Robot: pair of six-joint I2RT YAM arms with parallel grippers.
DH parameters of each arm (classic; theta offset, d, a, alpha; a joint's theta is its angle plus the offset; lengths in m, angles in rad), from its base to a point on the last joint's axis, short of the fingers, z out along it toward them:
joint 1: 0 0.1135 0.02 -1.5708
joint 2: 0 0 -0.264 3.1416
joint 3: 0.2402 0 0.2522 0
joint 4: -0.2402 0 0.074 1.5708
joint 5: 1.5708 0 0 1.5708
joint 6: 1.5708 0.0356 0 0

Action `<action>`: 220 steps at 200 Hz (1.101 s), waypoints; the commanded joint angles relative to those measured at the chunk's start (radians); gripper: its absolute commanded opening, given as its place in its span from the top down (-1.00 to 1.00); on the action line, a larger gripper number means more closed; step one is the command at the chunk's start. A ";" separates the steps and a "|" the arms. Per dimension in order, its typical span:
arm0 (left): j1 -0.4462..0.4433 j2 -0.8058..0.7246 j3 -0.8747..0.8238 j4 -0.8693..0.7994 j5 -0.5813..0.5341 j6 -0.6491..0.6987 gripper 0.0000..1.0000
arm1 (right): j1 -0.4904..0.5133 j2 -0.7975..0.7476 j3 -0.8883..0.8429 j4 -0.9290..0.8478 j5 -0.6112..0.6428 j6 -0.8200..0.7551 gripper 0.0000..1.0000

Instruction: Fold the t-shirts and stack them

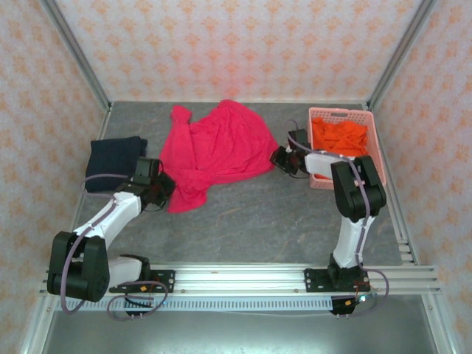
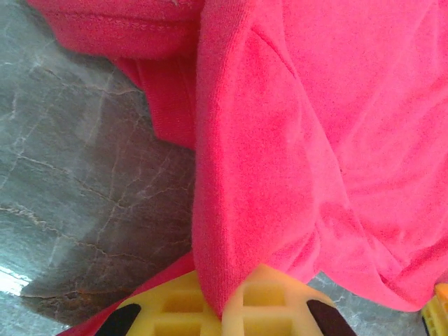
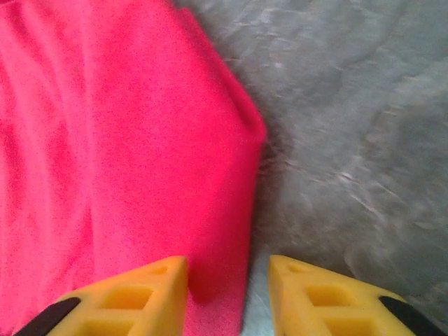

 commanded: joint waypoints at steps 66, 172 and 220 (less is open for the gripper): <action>0.022 -0.103 0.115 -0.142 -0.056 0.096 1.00 | -0.020 -0.109 0.090 -0.041 -0.016 -0.026 1.00; 0.107 -0.206 0.817 -0.489 -0.102 0.358 1.00 | -0.021 -0.846 0.206 -0.274 0.134 -0.198 1.00; 0.107 -0.173 1.041 -0.528 -0.105 0.402 1.00 | -0.020 -0.882 0.349 -0.361 0.123 -0.244 1.00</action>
